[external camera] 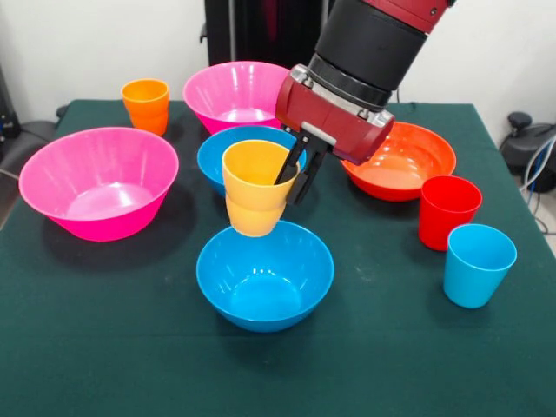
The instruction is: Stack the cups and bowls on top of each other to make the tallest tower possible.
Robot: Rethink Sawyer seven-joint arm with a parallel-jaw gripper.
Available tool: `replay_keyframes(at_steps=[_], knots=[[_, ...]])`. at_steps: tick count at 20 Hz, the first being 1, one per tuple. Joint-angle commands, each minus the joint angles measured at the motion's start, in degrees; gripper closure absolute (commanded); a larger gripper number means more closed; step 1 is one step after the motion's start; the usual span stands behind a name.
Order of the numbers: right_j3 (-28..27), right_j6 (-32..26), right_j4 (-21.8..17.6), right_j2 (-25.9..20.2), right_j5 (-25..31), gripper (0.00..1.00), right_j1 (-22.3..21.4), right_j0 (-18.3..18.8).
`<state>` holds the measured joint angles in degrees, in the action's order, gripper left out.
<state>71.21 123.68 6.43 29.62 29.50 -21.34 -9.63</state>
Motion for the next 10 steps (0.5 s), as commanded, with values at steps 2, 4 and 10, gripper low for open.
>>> replay_keyframes(at_steps=[2, 4, 10], knots=[[0.90, 5.02, 0.51, -9.78, -0.28, 1.00, 3.96, 0.36], [0.91, 5.61, 0.65, -9.78, -0.53, 1.00, 4.38, 0.34], [0.27, 6.07, -0.06, -9.00, -1.78, 1.00, 5.54, 0.10]])
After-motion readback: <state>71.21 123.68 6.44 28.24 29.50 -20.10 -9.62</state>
